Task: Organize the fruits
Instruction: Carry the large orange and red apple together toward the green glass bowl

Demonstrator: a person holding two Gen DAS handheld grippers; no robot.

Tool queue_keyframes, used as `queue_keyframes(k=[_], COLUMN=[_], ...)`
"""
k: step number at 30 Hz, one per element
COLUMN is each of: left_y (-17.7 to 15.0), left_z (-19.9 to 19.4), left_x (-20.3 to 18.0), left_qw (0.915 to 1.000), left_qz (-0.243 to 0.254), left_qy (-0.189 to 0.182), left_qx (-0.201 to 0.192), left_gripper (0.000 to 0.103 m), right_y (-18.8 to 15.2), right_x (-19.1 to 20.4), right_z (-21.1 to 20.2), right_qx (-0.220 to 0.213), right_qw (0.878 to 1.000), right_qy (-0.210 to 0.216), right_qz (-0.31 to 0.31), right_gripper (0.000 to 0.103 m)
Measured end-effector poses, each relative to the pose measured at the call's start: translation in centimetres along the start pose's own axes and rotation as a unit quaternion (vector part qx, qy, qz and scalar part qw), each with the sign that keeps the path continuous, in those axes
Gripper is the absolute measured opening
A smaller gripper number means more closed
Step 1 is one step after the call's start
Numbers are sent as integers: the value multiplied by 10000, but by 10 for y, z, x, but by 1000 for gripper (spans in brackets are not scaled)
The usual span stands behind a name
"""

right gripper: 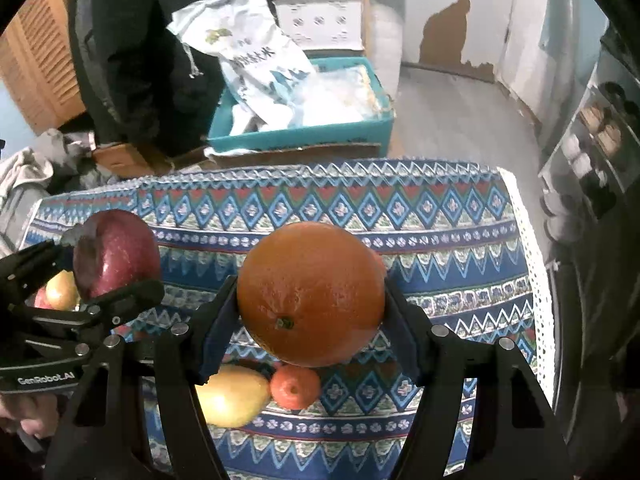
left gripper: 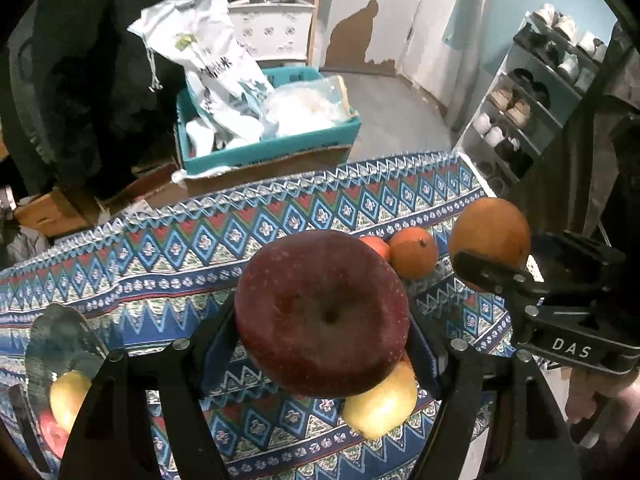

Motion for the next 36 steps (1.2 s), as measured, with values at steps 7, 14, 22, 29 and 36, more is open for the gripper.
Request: queue_keyframes(k=[7,14,22,29,36], left_y=[-4,-14,-31,-47,-62], left_z=[-29,-57,-85,-103,-125], left_x=[13,30,53,79,101], left_qw=[9997,9987,9970,9944,9911], left_qz=[-140,-295,-475,-769,-993], left_qy=[76,216,357,441,557], left_qx=[-208,-350,-501,-576,-685], left_gripper=[76,77,77,77,77], right_y=[4,7,7,5,5], right_x=[23,51,88,122,152], right_z=[-17,-30,-40,-47,-51], right_qx=[-163,-270,-331,-347,-339], right_qw=[9997,9985,9961,9932,9898], right_qy=[139,357,603,817,1017], right_qz=[-151,-329,-552,-752,-937], right_gripper=[69,69,69,69,69])
Point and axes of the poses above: each gripper's, at about its wrist camera, not at the fingertips, and z roughly the way its jaws point, x to its left, y to its top, the point moved 5 cm from there along z, roughly the way its jaws point, and after that the axes turned 13 degrees about z, right-handed, at the moved point
